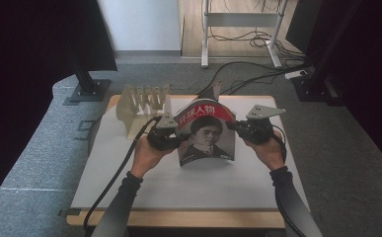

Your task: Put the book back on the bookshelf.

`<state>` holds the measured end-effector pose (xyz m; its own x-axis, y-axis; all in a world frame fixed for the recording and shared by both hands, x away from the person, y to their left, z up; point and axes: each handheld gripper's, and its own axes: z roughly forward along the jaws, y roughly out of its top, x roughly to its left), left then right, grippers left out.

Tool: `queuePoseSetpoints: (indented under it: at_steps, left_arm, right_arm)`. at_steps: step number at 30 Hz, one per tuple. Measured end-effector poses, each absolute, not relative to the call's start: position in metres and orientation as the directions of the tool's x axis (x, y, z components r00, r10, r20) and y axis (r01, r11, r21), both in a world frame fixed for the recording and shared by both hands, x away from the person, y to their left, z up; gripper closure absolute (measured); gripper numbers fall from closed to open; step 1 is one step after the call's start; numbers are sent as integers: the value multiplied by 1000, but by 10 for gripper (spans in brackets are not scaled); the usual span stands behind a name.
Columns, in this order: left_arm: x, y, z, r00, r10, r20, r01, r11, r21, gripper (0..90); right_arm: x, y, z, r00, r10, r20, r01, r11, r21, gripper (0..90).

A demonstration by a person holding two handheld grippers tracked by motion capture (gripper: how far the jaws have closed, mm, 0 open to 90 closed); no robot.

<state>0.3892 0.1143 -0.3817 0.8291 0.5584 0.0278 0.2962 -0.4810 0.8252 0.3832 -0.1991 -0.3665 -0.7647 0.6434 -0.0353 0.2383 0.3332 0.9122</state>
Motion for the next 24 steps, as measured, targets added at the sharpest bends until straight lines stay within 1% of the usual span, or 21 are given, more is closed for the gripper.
queuePoseSetpoints:
  at_steps: [4,5,6,7,10,13,14,15,17,18,19,20,21,22,23,24]
  left_arm:
    - [394,112,-377,824,566,27,303,-480,823,700]
    - [395,111,-376,818,574,36,304,-484,820,717]
    - [396,109,-376,811,583,43,306,-486,819,798]
    - [397,109,-376,807,589,49,305,-485,820,798]
    - [398,110,-376,800,598,44,310,-476,823,854]
    - [398,109,-377,796,602,65,296,-480,826,865]
    - [398,110,-377,796,602,67,293,-479,828,865]
    - [398,111,-377,795,602,69,291,-478,829,866]
    - [399,112,-376,797,601,58,296,-473,830,866]
    - [399,112,-376,797,601,58,296,-473,830,867]
    - [399,114,-376,802,595,55,298,-477,827,867]
    - [398,114,-376,805,591,51,298,-479,826,867]
    - [398,114,-376,805,591,51,298,-479,826,867]
    - [398,115,-375,808,587,50,298,-481,825,867]
    - [398,115,-375,809,586,53,297,-483,824,867]
    - [397,115,-374,810,584,52,297,-485,822,867]
  right_arm:
    - [383,-199,-367,-766,642,-34,236,330,914,845]
    - [383,-199,-367,-767,641,-32,237,329,914,844]
    - [383,-199,-368,-767,641,-33,235,328,915,843]
    - [383,-199,-368,-767,641,-33,235,328,915,843]
    - [382,-201,-368,-766,642,-34,237,331,913,836]
    - [383,-204,-372,-749,660,-56,241,351,905,792]
    - [383,-204,-372,-749,660,-56,241,351,905,792]
    - [383,-206,-375,-738,672,-57,244,346,906,742]
    - [383,-210,-378,-727,684,-58,249,341,907,695]
    - [383,-210,-378,-727,684,-58,249,341,907,695]
    - [382,-213,-382,-716,696,-57,256,337,906,627]
    - [382,-215,-384,-709,704,-53,264,334,905,596]
    - [382,-215,-384,-709,704,-53,264,334,905,596]
    - [382,-218,-389,-690,723,-39,285,321,903,538]
    - [382,-218,-389,-690,723,-39,285,321,903,538]
    - [382,-220,-395,-674,738,-29,312,320,895,495]
